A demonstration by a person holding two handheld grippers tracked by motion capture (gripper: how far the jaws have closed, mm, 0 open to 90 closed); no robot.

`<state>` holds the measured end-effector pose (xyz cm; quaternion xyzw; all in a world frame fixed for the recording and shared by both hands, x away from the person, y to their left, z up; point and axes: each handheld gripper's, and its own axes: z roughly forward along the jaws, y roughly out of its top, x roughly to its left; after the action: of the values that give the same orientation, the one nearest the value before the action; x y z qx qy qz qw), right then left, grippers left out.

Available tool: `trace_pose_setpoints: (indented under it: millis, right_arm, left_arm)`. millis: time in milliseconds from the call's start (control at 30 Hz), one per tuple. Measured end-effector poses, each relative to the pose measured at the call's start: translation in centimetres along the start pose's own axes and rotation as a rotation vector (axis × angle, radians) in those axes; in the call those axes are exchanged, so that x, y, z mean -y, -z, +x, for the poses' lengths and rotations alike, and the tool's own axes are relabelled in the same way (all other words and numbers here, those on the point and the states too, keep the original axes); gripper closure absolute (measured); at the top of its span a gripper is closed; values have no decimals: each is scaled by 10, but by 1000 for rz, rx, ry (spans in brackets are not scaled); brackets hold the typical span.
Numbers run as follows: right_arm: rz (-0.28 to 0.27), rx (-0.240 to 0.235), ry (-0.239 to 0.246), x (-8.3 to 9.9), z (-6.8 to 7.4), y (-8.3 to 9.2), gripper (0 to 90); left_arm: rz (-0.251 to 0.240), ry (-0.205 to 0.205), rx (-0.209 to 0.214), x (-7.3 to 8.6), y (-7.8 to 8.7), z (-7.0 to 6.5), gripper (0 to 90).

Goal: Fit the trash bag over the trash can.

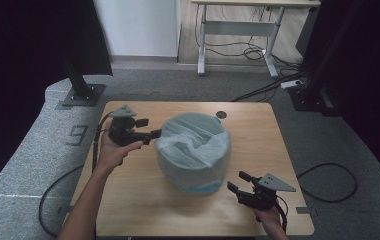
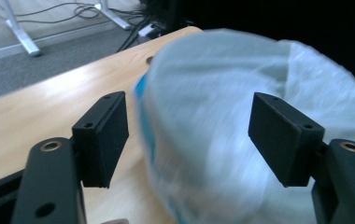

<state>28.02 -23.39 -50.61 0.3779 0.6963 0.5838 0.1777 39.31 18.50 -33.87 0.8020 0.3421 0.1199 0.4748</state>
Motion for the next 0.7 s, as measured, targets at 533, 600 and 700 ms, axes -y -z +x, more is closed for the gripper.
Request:
trace_pose_setpoints:
  millis: [533, 600, 700]
  right_arm:
    - [-33, -42, -76, 0, -7, 12, 338]
    - [-30, -38, -78, 0, -8, 12, 339]
    - [-22, -33, -84, 2, -8, 11, 341]
  left_arm:
    - [125, -29, 80, -51, -77, -21, 318]
    - [144, -37, 84, -55, -85, -24, 324]
    - [172, -45, 92, -58, -95, -28, 327]
